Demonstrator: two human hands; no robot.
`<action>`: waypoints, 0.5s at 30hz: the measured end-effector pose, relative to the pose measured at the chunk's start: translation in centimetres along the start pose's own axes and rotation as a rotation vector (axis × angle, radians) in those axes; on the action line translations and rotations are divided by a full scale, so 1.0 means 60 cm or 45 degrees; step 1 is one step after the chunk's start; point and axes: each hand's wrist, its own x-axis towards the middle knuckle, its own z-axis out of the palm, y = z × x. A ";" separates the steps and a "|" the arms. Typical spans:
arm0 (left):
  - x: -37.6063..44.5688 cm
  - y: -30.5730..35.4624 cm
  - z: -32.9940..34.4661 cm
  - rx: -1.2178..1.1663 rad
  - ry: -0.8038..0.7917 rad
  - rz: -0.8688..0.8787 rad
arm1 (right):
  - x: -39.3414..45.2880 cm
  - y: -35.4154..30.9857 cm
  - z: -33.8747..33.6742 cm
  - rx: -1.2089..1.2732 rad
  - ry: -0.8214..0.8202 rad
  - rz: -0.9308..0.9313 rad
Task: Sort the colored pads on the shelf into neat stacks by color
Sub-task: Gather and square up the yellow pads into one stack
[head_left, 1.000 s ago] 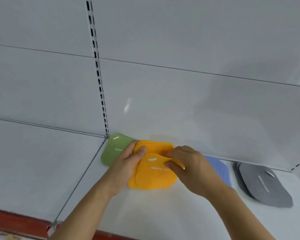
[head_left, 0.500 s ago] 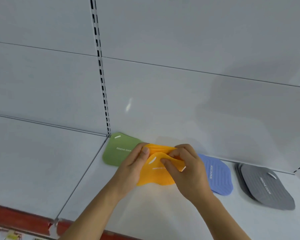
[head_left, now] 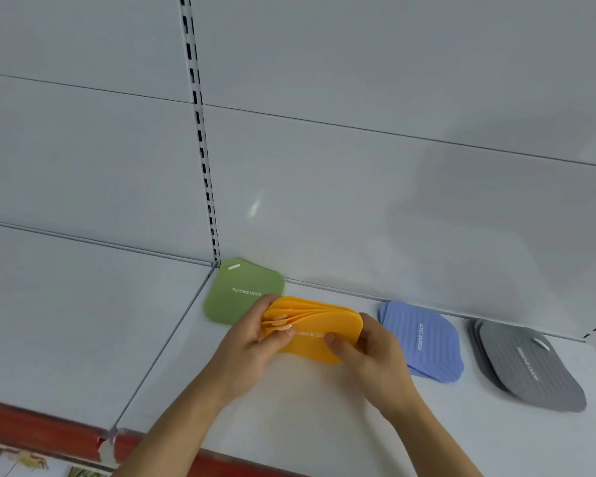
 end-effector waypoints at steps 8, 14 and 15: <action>0.003 0.010 0.027 -0.033 -0.012 -0.010 | -0.028 0.001 0.001 -0.027 0.073 -0.121; 0.001 0.005 0.045 -0.032 0.051 0.016 | -0.023 0.013 0.010 0.144 0.179 -0.018; 0.001 0.007 0.050 -0.041 0.065 0.028 | -0.025 0.010 0.015 0.162 0.195 -0.021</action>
